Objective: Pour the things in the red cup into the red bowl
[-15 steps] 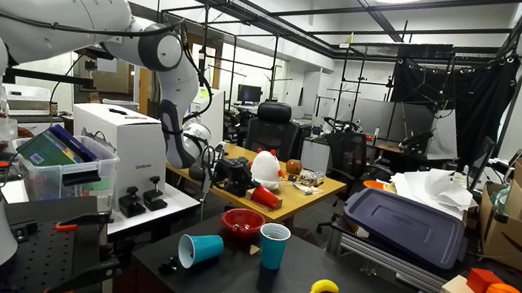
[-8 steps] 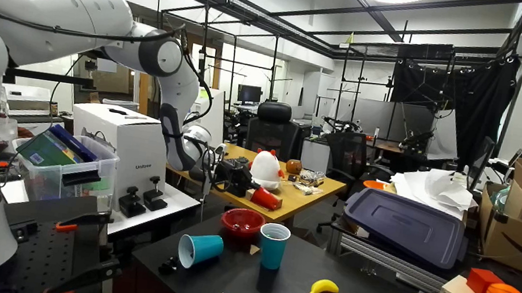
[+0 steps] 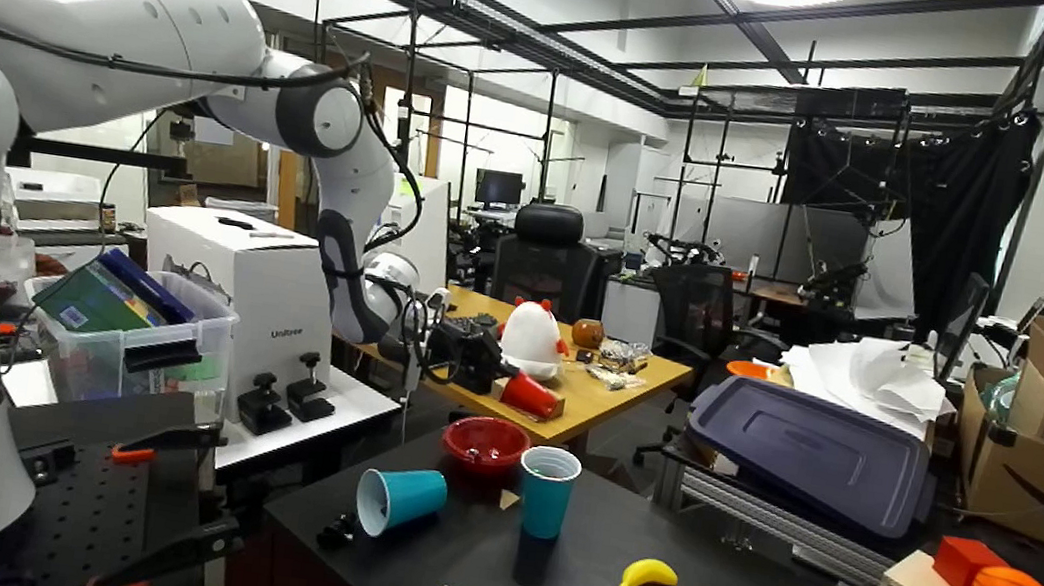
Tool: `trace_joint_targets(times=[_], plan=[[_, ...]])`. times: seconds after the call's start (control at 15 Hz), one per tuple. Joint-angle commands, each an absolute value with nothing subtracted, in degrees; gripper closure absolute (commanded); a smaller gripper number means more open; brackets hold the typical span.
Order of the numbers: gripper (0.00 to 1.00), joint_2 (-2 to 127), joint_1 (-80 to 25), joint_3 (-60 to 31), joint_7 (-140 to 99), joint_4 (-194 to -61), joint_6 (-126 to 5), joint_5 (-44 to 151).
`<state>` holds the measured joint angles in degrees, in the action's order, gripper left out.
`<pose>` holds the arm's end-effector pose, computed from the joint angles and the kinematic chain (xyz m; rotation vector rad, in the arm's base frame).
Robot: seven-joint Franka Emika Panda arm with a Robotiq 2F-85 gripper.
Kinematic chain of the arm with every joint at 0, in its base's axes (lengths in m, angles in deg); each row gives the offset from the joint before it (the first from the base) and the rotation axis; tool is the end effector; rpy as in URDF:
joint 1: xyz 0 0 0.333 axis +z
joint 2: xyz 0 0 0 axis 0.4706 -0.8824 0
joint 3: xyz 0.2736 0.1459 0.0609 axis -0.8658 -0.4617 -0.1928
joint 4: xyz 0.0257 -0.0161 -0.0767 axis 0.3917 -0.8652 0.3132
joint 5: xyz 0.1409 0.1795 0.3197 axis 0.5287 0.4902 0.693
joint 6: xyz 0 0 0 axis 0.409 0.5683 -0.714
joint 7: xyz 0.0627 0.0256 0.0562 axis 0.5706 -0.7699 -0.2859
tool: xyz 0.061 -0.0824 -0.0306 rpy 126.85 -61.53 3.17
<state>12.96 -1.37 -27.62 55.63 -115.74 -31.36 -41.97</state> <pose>0.6006 0.3127 0.0186 1.9192 0.3376 0.8664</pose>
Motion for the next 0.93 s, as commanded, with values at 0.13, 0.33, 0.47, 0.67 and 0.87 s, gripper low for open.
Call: trace_joint_targets(times=[0.13,0.33,0.47,0.67,0.87], plan=[[0.99,11.69,-0.43,-27.07,56.76,-114.27,-28.01,-43.83],[0.99,11.28,-0.45,-27.11,56.84,-114.07,-27.35,-44.01],[0.99,11.20,-0.34,-27.05,56.92,-114.17,-26.83,-44.24],[0.99,10.78,0.03,-27.13,56.95,-114.10,-25.73,-44.92],[0.99,10.64,0.47,-27.11,57.14,-114.41,-24.72,-45.70]])
